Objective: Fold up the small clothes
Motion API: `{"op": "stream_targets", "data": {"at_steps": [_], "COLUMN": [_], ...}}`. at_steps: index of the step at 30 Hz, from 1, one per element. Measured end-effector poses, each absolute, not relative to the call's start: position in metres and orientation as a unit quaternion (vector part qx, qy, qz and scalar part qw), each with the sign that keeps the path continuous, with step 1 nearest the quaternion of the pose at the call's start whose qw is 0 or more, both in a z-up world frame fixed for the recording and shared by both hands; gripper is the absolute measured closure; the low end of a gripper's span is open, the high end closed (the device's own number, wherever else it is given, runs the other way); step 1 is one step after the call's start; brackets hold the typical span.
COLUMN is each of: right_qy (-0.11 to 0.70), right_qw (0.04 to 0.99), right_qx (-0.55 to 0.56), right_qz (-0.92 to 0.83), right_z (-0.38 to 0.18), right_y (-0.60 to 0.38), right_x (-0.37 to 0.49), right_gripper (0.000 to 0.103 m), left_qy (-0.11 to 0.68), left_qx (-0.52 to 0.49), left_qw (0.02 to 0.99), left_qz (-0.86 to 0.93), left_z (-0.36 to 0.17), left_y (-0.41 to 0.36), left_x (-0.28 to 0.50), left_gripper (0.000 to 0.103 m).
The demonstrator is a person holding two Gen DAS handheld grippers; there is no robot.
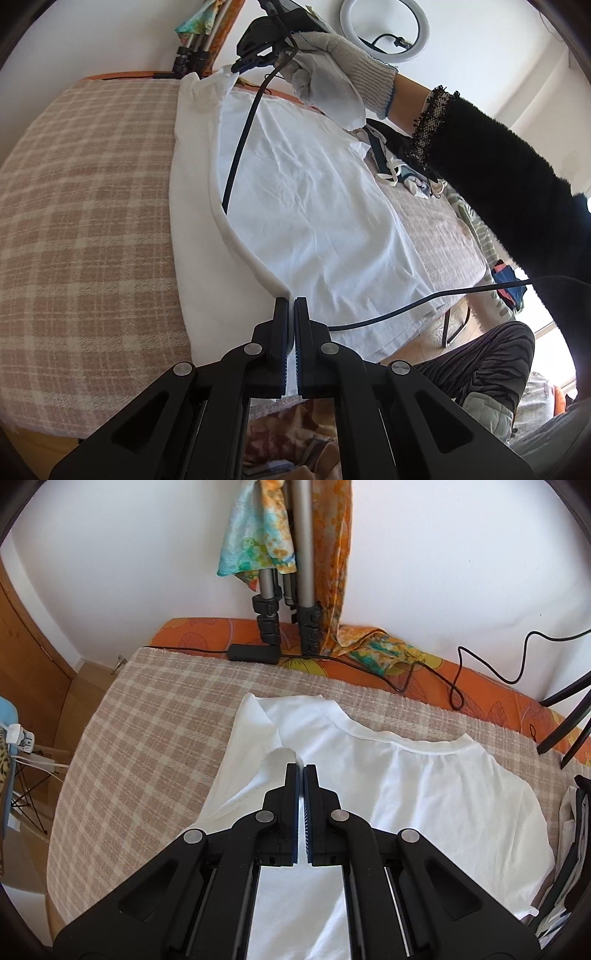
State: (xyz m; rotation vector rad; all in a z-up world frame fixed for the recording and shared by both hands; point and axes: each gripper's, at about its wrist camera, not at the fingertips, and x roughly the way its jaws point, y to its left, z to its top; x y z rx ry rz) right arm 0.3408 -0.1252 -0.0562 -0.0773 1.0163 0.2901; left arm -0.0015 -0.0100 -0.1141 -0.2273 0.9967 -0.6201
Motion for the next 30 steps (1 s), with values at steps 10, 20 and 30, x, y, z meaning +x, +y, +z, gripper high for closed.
{"op": "stream_targets", "data": {"at_steps": [10, 20, 30], "right_qy": [0.489, 0.460, 0.413], "right_qw": [0.869, 0.876, 0.895], "right_qx": [-0.048, 0.048, 0.062], "right_qz": [0.063, 0.139, 0.154], "right_z": [-0.074, -0.010, 0.008], "right_y": [-0.173, -0.238, -0.285], "right_x": [0.337, 0.280, 0.189], "right_gripper": [0.044, 0.043, 0.043], "left_qy": [0.472, 0.451, 0.422], "left_qx": [-0.106, -0.034, -0.017], "left_qw": [0.802, 0.825, 0.845], "left_qz": [-0.352, -0.340, -0.328], "left_z": [-0.108, -0.108, -0.095], "left_y": [-0.010, -0.016, -0.038], "left_x": [-0.014, -0.040, -0.033], "left_gripper": [0.087, 0.078, 0.078]}}
